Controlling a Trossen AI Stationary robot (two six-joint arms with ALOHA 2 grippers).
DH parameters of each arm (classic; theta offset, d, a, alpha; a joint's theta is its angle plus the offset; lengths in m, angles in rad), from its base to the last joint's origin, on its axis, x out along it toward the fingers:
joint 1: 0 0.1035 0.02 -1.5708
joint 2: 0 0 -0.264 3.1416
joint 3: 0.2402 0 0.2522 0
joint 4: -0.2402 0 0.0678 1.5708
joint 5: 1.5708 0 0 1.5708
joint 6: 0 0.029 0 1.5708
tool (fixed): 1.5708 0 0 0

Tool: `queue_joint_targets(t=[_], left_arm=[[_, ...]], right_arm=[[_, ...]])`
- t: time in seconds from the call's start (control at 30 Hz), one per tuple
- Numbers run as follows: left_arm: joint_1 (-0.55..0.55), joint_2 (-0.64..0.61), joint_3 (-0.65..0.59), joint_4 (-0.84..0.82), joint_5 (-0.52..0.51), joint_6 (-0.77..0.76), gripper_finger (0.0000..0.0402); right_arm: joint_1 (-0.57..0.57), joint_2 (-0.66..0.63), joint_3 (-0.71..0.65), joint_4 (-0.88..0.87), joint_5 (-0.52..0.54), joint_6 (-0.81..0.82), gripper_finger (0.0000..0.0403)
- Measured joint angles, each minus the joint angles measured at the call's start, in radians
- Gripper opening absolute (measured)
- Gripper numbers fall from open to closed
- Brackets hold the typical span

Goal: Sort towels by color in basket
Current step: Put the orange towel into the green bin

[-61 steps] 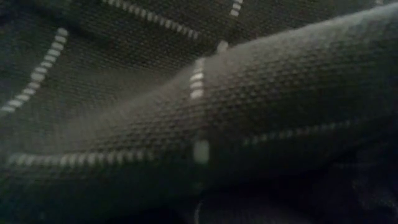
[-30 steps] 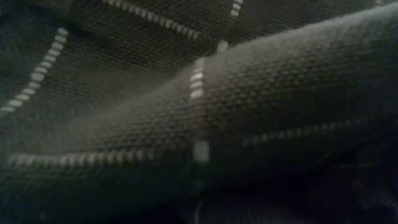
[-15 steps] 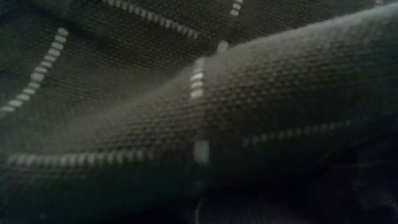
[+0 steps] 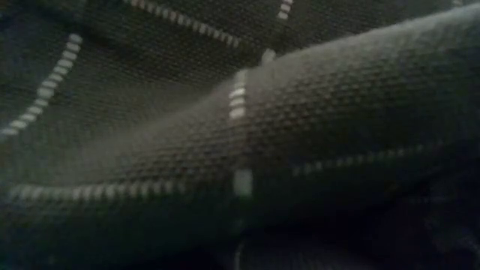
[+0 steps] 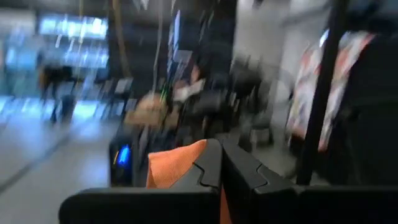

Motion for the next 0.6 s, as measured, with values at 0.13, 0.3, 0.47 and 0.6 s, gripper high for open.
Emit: queue_joint_targets(t=[0.13, 0.3, 0.47, 0.6], left_arm=[[0.0, -0.114, 0.0, -0.204, -0.114, 0.008, 0.0], [0.0, -0.255, 0.0, -0.345, -0.308, 0.001, 0.0], [-0.005, -0.305, 0.001, -0.499, -0.341, -0.029, 0.0], [-0.028, -0.268, 0.0, -0.524, -0.435, -0.008, 0.0]], right_arm=[[-0.003, 0.009, 0.0, -0.003, 0.0, 0.0, 0.0207], [-0.01, 0.022, 0.0, -0.007, 0.0, -0.001, 0.0207], [-0.015, 0.023, 0.0, 0.004, 0.0, -0.002, 0.0207], [-0.024, 0.024, 0.0, 0.003, 0.0, -0.002, 0.0207]])
